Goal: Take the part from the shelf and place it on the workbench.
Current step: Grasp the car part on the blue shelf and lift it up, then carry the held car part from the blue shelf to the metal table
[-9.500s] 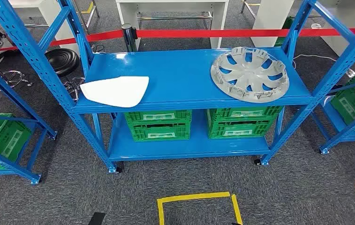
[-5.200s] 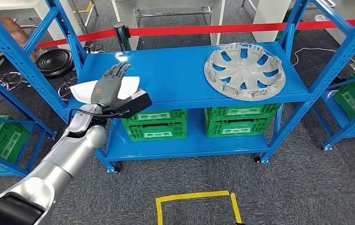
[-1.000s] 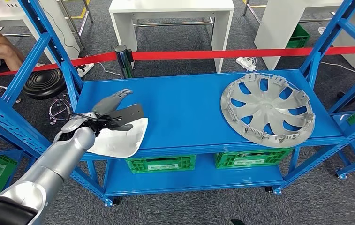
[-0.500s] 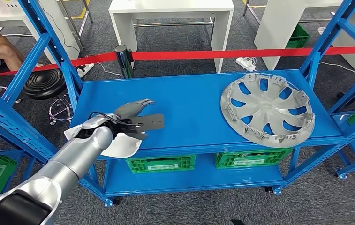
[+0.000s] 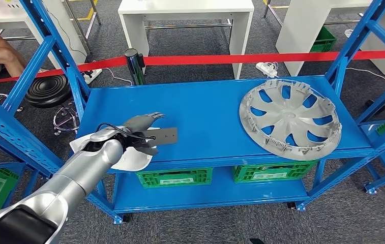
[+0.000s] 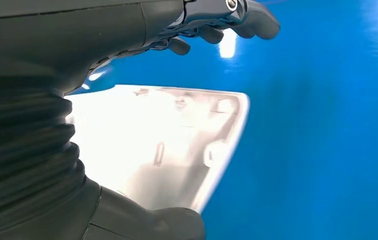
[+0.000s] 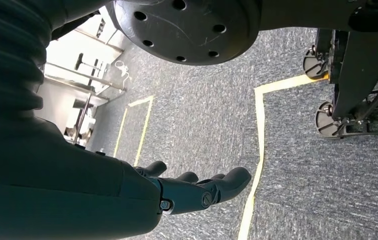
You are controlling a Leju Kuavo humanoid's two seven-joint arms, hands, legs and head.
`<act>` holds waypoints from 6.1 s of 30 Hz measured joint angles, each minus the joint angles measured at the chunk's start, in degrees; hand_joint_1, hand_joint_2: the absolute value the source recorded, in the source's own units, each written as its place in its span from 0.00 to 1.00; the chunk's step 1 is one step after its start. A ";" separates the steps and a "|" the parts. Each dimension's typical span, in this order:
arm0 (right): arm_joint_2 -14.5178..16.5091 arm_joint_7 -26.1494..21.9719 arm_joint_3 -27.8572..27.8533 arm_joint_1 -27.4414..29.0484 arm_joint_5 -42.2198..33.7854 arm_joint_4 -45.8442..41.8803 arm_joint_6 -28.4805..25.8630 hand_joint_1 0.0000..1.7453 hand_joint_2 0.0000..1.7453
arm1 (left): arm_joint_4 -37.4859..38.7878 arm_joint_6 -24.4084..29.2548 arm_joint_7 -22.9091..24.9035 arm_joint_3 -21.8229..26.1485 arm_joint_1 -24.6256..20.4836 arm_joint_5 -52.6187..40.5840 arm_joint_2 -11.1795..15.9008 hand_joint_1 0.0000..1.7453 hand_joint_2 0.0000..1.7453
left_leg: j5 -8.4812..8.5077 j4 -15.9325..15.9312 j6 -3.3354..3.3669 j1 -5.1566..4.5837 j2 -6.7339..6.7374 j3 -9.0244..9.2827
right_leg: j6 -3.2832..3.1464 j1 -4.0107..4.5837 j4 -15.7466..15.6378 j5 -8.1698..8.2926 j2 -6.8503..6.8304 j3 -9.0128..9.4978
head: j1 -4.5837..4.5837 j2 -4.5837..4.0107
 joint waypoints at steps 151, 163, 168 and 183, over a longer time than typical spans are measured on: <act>1.21 -0.17 -11.38 -0.24 -2.63 0.07 -2.85 0.00 1.00 | -58.95 0.06 -4.42 18.68 10.31 54.93 9.62 1.00 1.00 | -7.99 16.19 -2.11 0.95 0.38 -6.22 | -1.04 -0.47 0.94 -0.09 -0.04 -0.86 | 0.22 0.00; 3.04 -0.50 -13.81 0.03 -2.94 0.26 -4.51 0.00 1.00 | -58.66 -0.89 -5.26 17.28 9.51 54.22 7.13 1.00 1.00 | 0.59 -0.22 1.56 0.69 0.58 0.11 | 2.19 -0.44 8.56 -5.36 0.05 -5.44 | 0.54 0.00; 2.62 -0.44 -13.76 -0.02 -1.46 0.26 -3.12 0.00 1.00 | -58.24 -0.47 -5.63 17.67 10.52 54.16 8.44 1.00 1.00 | 3.36 0.79 1.34 0.53 0.73 -4.24 | 2.23 -0.33 12.79 -4.80 0.01 -1.79 | 0.59 0.00; 1.64 -0.63 -10.27 -0.36 3.46 0.24 -0.78 0.00 1.00 | -63.81 2.96 -6.60 24.77 20.20 50.53 17.66 1.00 1.00 | -2.15 14.27 -2.82 1.40 0.46 -5.80 | -0.94 -0.15 0.19 0.45 -0.40 -0.80 | 0.39 0.00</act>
